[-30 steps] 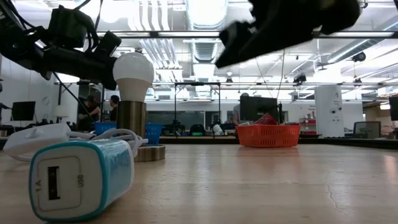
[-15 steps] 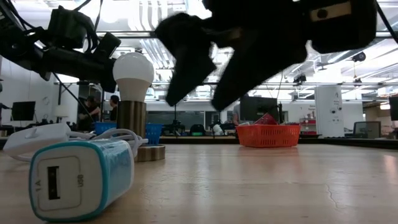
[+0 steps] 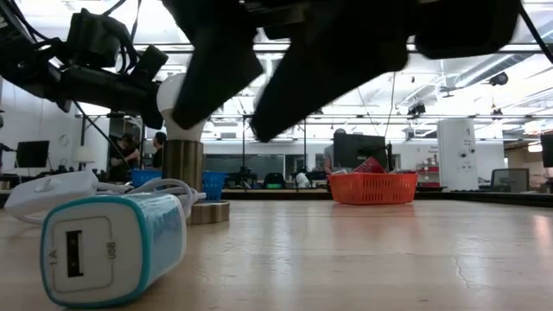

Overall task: Pick & Place Office items
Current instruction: Put the blue charger adapter into the orange bin

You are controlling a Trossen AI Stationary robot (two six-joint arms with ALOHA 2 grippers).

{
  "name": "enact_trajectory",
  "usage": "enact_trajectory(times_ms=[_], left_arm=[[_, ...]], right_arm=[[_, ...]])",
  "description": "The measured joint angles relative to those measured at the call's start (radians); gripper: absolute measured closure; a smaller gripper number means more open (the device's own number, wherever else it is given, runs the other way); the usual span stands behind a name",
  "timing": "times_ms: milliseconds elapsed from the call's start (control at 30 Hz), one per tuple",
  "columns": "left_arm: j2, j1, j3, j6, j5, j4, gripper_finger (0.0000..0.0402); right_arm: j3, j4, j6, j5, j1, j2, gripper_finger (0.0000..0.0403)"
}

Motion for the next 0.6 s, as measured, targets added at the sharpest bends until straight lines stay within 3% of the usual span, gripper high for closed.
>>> enact_trajectory(times_ms=[200,600], left_arm=[[0.000,0.001,0.000,0.000,0.000,0.000,0.0186],[0.000,0.001,0.000,0.000,0.003,-0.001,0.0186]], right_arm=[[0.063,-0.003,-0.026,-0.019,0.009,0.044,0.0168],[0.297,-0.187,-0.103,-0.041,0.011,0.194,0.0168]])
